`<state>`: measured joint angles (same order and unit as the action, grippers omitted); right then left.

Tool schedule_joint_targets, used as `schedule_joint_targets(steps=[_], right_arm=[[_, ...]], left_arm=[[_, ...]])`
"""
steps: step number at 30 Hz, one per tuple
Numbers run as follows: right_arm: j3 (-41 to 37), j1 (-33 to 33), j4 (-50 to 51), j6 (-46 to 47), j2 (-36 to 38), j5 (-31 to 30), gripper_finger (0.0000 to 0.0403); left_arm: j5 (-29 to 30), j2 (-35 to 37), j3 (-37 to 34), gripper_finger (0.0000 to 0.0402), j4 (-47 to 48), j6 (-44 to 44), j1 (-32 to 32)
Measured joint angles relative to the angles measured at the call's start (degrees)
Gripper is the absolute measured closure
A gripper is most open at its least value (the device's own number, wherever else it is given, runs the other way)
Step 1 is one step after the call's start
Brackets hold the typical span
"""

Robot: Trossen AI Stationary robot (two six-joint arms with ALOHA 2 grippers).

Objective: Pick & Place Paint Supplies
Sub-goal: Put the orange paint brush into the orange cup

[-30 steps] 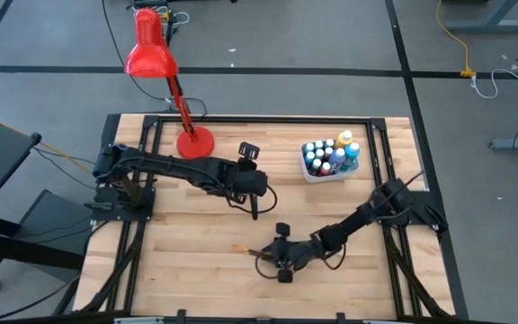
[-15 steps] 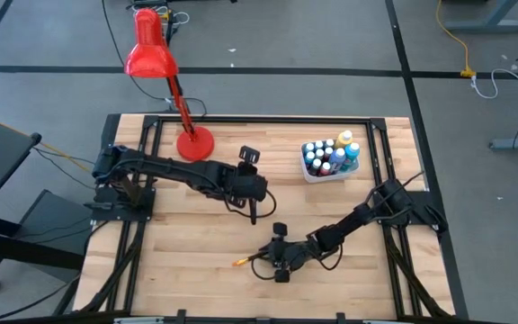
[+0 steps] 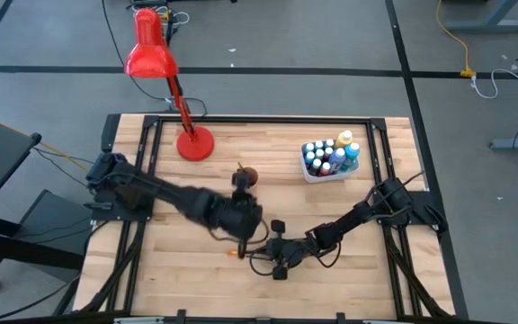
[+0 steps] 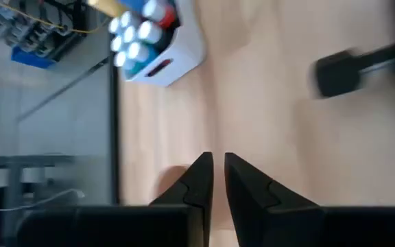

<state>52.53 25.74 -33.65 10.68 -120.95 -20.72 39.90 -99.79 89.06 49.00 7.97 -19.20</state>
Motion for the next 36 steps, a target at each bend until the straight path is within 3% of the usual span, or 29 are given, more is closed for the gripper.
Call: schedule_joint_targets(steps=[5,10,14,20,24,29,36], right_arm=[[-0.04,0.0,-0.44,0.02,-0.06,0.78,0.04],[-0.09,-0.02,-1.05,0.02,-0.11,0.36,0.0396],[-0.13,-0.6,-1.81,-0.16,-0.17,1.69,0.0377],[-0.15,-1.57,-1.69,-0.22,-0.28,4.26,0.0351],[-0.15,-1.6,-1.44,-0.24,-0.28,3.96,0.0345],[-0.22,-1.51,-5.1,-0.34,-2.76,2.71,0.0349],[-0.09,-1.49,-9.38,-1.06,-5.41,0.21,0.0349]], left_arm=[[0.02,-0.07,-0.89,0.0354,1.27,-15.33,-6.83],[4.26,-0.36,-9.52,0.0354,-3.96,-29.78,-14.2],[5.03,-0.39,-20.22,0.0354,-21.95,-36.19,-19.0],[8.24,-0.39,-35.99,0.0354,-55.43,-36.71,-22.35],[8.4,-0.39,-44.01,0.0354,-67.24,-39.69,-22.26],[7.54,-0.39,-49.37,0.0354,-70.37,-45.28,-21.45],[6.86,-0.39,-50.73,0.0354,-70.91,-47.83,-20.95]])
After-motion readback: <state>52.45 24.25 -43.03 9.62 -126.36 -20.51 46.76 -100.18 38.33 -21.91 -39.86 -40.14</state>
